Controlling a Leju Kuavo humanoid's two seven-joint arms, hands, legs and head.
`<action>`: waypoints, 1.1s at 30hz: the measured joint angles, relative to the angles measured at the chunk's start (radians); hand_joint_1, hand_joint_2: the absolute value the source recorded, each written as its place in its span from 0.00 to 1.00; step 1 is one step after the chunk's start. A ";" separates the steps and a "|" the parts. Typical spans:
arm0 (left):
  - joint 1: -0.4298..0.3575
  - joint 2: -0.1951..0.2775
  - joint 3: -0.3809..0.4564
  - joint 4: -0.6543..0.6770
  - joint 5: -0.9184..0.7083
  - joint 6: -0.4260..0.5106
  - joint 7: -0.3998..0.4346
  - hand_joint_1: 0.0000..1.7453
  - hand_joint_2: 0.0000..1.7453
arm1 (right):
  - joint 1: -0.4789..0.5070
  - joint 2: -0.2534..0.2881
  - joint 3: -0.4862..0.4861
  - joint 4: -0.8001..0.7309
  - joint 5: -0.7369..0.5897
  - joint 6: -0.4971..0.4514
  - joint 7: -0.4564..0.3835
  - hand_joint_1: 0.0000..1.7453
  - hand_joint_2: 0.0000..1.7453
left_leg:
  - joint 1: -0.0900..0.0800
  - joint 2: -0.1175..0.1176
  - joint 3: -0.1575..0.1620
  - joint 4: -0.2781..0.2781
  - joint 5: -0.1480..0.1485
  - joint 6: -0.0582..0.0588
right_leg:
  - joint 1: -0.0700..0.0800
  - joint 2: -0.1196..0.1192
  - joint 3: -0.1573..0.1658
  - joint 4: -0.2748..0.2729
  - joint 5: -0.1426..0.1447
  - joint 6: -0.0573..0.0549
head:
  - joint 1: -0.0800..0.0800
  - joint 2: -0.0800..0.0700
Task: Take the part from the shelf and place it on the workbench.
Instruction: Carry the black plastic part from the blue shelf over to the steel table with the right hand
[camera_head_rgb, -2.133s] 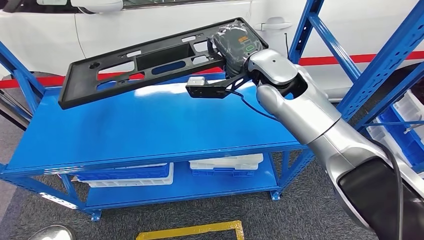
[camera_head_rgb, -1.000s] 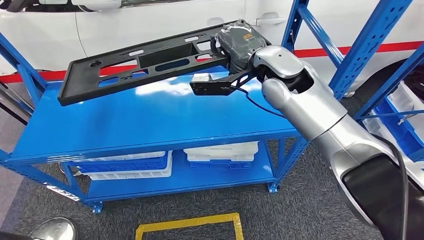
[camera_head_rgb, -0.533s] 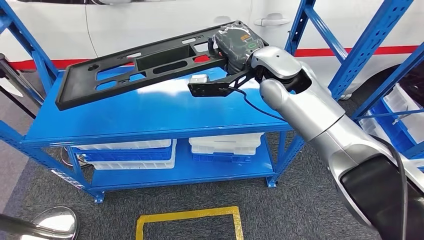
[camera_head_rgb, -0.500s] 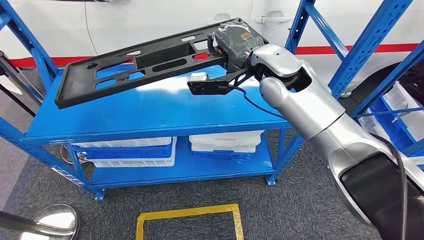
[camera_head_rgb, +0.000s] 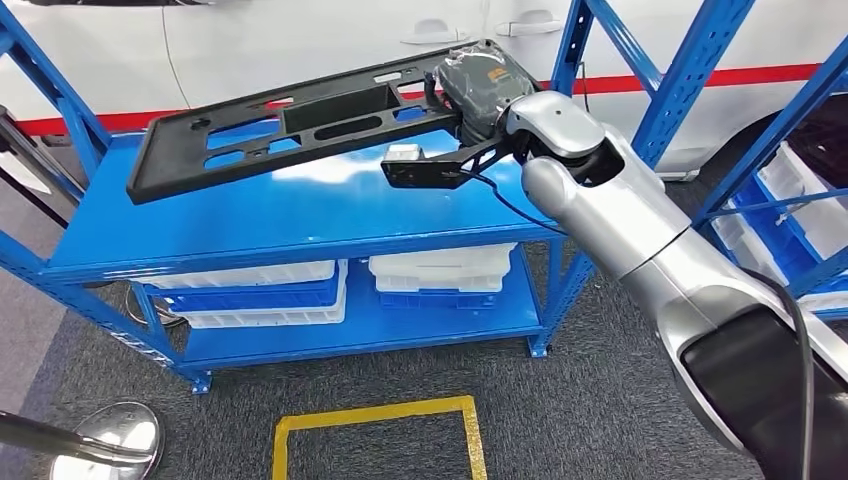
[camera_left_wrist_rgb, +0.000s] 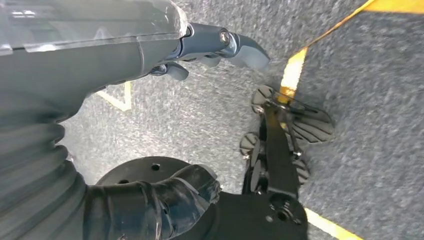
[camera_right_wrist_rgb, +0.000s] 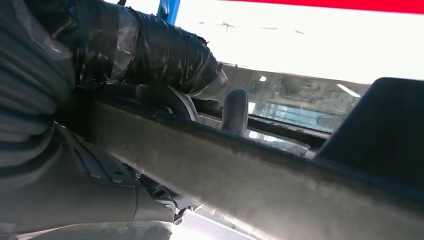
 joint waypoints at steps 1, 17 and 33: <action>0.000 0.000 0.000 0.000 -0.001 0.000 0.000 0.00 1.00 | 0.000 0.000 0.000 0.002 0.000 0.000 0.000 1.00 1.00 | 0.001 0.000 -0.016 0.056 -0.030 -0.003 | 0.001 0.000 -0.011 0.001 0.008 0.000 | 0.000 0.000; -0.003 -0.004 0.000 0.000 -0.003 0.000 -0.008 0.00 1.00 | -0.003 -0.009 0.001 0.021 0.001 -0.014 -0.015 1.00 1.00 | -0.002 0.007 0.068 -0.187 0.141 0.058 | -0.003 0.004 -0.135 0.261 -0.139 0.066 | 0.002 0.000; 0.000 -0.007 0.008 0.000 0.003 0.015 -0.007 0.00 1.00 | -0.001 -0.010 -0.002 0.008 -0.003 -0.017 -0.019 1.00 1.00 | 0.001 0.003 -0.073 0.122 0.014 -0.008 | 0.002 -0.001 -0.001 0.006 -0.008 -0.002 | 0.002 0.000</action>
